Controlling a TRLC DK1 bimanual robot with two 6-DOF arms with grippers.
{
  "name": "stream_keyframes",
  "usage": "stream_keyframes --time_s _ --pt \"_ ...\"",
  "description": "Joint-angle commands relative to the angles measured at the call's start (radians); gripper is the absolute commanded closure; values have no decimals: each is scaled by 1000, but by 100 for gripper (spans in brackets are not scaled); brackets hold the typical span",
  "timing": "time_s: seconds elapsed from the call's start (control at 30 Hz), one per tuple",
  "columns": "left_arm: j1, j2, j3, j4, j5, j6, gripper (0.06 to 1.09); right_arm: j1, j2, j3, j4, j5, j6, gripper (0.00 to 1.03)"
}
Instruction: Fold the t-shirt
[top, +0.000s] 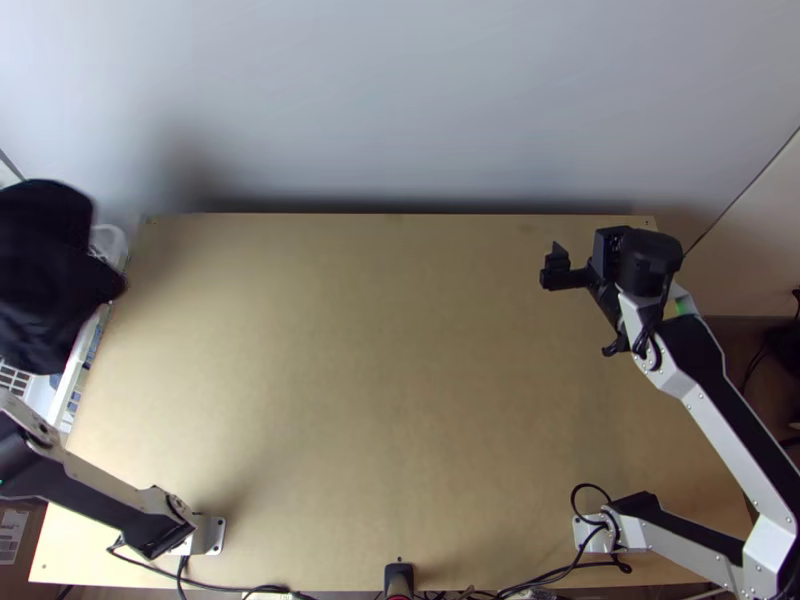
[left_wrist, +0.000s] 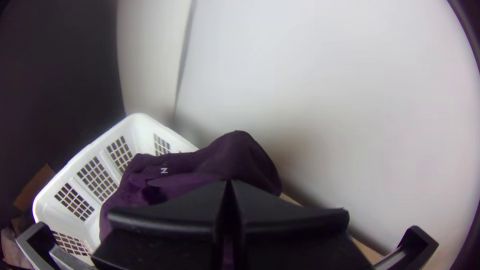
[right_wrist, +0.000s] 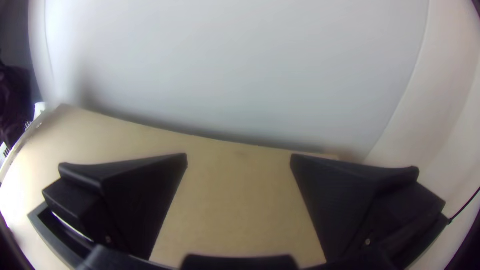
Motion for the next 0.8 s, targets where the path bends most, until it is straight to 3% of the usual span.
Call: stream_keyframes --time_s 0.0,0.13,0.23,0.33,0.57,0.77 --pt "-263 -204 -270 -43 2 95 105 -20 -64 -91 55 -1 39 7" --pt "-501 -316 -464 -57 13 171 105 -49 -113 -137 66 -1 56 7" --pt "-658 -379 -587 -102 69 247 105 -50 -153 -168 71 1 56 7" --pt "-833 -407 -676 -112 68 241 105 -72 -182 -180 71 1 53 7" --pt "-1162 -407 -754 -111 68 140 105 -113 -231 -195 71 -1 50 7" --pt "-1334 -301 -750 61 46 -103 105 -121 -258 -234 71 -2 53 7"
